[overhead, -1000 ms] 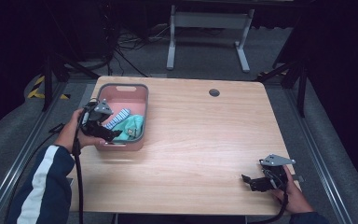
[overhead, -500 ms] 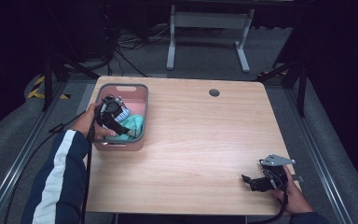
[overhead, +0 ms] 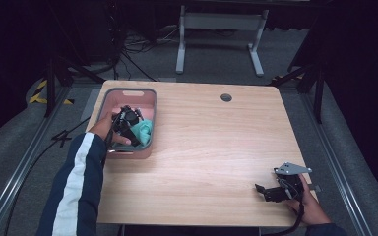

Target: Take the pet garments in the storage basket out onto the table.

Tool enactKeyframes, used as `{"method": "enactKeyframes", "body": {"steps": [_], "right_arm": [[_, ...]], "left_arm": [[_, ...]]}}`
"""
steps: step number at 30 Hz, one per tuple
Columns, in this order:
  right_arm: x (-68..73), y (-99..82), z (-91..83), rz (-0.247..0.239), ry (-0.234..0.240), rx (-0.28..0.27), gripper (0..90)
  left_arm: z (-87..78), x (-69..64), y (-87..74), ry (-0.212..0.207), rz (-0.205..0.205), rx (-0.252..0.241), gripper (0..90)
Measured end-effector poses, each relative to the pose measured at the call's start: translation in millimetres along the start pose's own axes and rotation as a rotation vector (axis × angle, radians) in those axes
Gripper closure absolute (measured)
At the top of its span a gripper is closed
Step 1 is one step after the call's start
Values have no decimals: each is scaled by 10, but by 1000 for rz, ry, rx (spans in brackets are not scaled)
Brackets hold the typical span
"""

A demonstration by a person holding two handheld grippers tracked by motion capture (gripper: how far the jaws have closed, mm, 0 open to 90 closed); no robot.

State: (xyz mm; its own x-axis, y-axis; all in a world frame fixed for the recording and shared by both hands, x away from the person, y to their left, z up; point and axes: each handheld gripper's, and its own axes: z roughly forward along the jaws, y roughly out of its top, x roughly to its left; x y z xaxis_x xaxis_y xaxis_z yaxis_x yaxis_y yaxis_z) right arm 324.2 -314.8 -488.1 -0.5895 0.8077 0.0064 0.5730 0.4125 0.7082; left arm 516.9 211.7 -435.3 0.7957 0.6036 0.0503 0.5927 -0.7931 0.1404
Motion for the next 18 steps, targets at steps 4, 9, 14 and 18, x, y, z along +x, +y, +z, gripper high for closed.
{"method": "enactKeyframes", "body": {"steps": [4,9,14,18], "right_arm": [[0,0,0,0,0,0,4],[2,2,1,2,0,0,4],[7,11,10,2,-1,-2,4],[7,11,10,2,-1,-1,4]], "left_arm": [[8,13,1,-15,-25,4,157],[-37,11,-29,-48,-50,-21,378],[-61,1,-25,-14,-64,-28,637],[-81,-26,-12,28,-76,-33,731]]}}
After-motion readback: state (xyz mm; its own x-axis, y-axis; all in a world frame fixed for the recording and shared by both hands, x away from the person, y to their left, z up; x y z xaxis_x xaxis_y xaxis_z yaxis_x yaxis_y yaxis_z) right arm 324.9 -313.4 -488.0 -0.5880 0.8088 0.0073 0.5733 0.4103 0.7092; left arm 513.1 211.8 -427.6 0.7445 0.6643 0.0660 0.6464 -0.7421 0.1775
